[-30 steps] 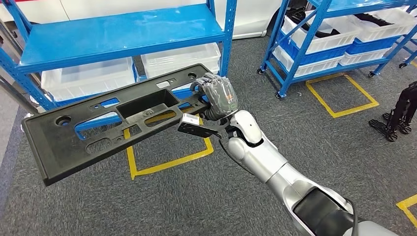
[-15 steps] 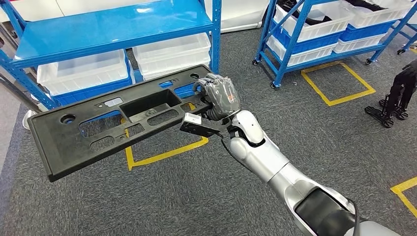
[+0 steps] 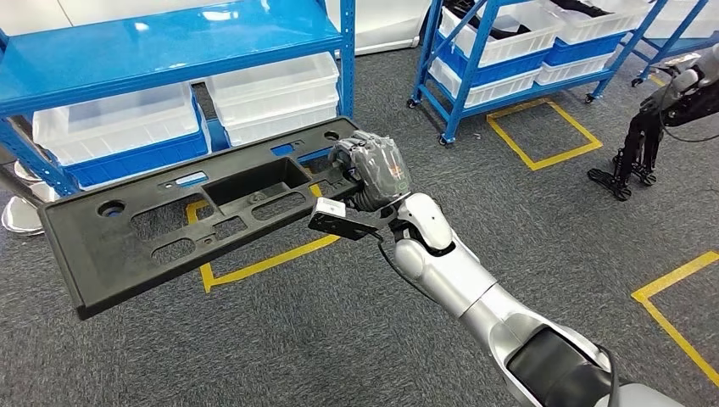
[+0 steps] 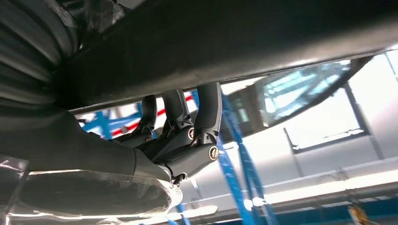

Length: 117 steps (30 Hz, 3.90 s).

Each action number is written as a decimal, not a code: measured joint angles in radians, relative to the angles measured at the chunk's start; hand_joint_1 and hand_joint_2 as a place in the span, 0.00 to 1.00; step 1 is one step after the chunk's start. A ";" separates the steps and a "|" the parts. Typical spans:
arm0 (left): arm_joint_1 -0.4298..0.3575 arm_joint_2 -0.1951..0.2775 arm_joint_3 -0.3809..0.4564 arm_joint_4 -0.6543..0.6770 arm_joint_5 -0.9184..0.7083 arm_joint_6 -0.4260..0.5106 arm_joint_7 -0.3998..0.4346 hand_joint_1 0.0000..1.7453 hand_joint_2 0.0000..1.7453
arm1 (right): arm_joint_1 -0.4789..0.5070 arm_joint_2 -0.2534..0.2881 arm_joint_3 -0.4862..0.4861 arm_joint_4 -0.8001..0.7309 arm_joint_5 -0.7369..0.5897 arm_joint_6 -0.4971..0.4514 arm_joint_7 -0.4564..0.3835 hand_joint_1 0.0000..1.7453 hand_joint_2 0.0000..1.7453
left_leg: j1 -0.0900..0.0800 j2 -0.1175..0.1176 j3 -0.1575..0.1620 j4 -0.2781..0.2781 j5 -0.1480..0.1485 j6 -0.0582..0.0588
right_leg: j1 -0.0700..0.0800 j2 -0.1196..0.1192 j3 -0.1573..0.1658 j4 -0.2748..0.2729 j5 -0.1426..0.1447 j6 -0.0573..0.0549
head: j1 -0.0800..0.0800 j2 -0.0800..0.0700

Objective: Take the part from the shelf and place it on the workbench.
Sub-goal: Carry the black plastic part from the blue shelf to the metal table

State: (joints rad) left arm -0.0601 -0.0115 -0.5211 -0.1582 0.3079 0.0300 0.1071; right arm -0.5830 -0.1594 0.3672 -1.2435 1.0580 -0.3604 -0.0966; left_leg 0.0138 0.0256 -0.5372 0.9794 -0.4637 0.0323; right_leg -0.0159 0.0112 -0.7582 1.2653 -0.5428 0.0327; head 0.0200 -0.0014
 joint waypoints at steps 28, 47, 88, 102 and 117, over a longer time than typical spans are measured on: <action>0.008 -0.002 0.006 0.001 0.010 -0.009 0.010 0.00 1.00 | 0.070 -0.104 -0.077 -0.082 0.021 0.012 0.030 1.00 1.00 | 0.002 -0.039 -0.015 0.028 -0.006 0.004 | 0.006 0.040 0.059 -0.143 0.076 -0.002 | 0.005 0.000; 0.009 -0.007 0.006 0.001 0.024 -0.008 -0.001 0.00 1.00 | 0.180 -0.139 -0.136 -0.194 0.043 0.015 0.023 1.00 1.00 | -0.003 -0.017 -0.143 0.323 -0.158 -0.044 | 0.008 0.024 0.137 -0.238 0.108 -0.047 | 0.007 0.000; 0.005 -0.002 0.008 0.003 0.036 -0.001 0.004 0.00 1.00 | 0.258 -0.161 -0.160 -0.261 0.056 0.015 0.023 1.00 1.00 | -0.006 -0.076 -0.026 0.043 -0.020 -0.002 | -0.003 0.125 0.116 -0.228 0.120 -0.013 | 0.012 0.000; 0.006 -0.002 0.007 0.003 0.033 0.006 0.001 0.00 1.00 | 0.308 -0.176 -0.210 -0.277 0.036 0.016 0.018 1.00 1.00 | -0.012 0.086 -0.005 0.034 -0.031 -0.023 | -0.008 -0.071 0.135 -0.228 0.103 0.003 | 0.014 0.000; 0.007 0.002 0.005 0.003 0.032 -0.008 0.001 0.00 1.00 | 0.301 -0.175 -0.223 -0.282 0.024 0.032 0.018 1.00 1.00 | -0.003 -0.099 -0.031 0.064 -0.036 -0.017 | -0.005 0.109 0.112 -0.218 0.116 -0.011 | 0.014 0.000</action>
State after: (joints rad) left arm -0.0533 -0.0092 -0.5157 -0.1552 0.3394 0.0216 0.1079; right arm -0.2817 -0.3345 0.1441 -1.5251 1.0822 -0.3284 -0.0790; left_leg 0.0113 -0.0734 -0.5678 1.0437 -0.4998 0.0156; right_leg -0.0206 0.1204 -0.6457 1.0476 -0.4269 0.0221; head 0.0343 -0.0013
